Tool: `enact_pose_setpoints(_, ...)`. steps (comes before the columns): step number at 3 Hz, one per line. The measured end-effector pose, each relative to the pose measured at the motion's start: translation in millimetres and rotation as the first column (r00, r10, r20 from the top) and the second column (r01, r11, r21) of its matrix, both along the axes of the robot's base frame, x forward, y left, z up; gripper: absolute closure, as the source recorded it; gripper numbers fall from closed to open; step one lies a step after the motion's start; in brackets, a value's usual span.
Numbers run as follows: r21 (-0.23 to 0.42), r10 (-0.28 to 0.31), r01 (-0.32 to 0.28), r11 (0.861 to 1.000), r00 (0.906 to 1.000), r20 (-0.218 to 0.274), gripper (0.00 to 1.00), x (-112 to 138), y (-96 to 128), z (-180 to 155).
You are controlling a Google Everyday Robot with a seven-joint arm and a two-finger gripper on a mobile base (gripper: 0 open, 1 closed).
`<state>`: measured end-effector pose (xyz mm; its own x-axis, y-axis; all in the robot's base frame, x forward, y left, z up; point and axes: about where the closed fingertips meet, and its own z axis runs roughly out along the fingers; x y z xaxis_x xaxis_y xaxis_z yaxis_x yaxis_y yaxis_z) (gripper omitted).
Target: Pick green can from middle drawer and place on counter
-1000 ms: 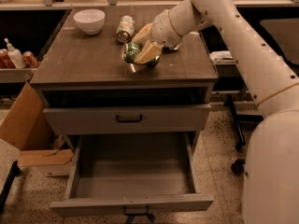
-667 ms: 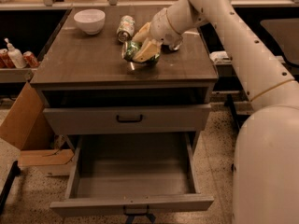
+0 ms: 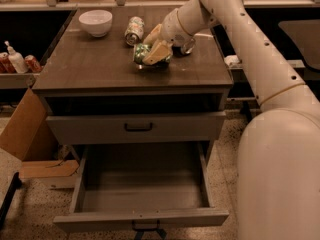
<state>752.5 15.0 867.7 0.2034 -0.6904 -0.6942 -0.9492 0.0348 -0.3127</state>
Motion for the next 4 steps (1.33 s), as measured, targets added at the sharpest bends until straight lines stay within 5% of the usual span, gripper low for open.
enact_pose_setpoints(2,0.005,-0.027,0.028,1.0,0.9993,-0.026,0.11,8.9,0.4,-5.5)
enact_pose_setpoints(3,0.011,-0.037,0.038,0.999,0.9989,-0.028,0.0,10.3,2.4,1.1)
enact_pose_setpoints(4,0.011,-0.038,0.038,0.999,0.9989,-0.029,0.0,10.2,2.3,1.1)
